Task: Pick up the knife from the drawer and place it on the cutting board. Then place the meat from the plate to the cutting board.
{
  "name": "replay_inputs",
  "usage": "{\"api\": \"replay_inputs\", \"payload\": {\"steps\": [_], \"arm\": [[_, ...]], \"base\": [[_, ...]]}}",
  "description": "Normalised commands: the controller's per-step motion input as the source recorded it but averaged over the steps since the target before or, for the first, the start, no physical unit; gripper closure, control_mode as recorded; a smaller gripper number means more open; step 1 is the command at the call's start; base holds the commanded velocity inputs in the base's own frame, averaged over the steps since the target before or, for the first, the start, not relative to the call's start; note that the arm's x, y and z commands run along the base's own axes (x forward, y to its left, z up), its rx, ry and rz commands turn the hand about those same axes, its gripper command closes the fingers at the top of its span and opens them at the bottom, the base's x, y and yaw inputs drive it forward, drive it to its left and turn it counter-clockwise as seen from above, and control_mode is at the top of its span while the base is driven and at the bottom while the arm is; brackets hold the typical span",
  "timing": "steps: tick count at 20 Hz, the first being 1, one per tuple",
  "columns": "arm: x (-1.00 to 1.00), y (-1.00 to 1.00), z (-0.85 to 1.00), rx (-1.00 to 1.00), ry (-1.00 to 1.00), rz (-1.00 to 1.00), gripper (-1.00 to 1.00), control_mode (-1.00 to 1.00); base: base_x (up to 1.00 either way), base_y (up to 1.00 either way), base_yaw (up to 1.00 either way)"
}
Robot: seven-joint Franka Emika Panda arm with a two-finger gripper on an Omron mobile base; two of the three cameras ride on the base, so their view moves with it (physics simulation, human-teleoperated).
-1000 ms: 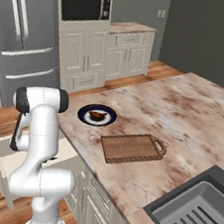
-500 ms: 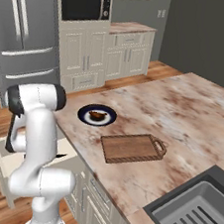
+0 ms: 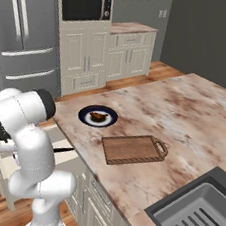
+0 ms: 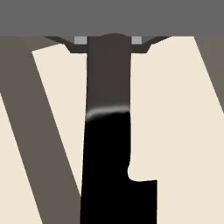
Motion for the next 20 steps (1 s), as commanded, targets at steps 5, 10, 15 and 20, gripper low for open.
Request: {"api": "replay_inputs", "payload": {"steps": [5,10,15,20], "arm": [[-0.37,0.05,0.86,0.00,-0.03,-0.01,1.00,-1.00],[-0.38,0.19,0.72,0.00,0.00,0.00,1.00,-1.00],[-0.34,0.29,0.72,0.00,0.00,0.00,1.00,-1.00],[-0.34,0.31,0.90,0.00,0.00,0.00,1.00,-1.00]], "base": [[0.00,0.00,0.00],[0.00,0.00,0.00],[0.00,0.00,0.00],[0.00,0.00,0.00]]}}
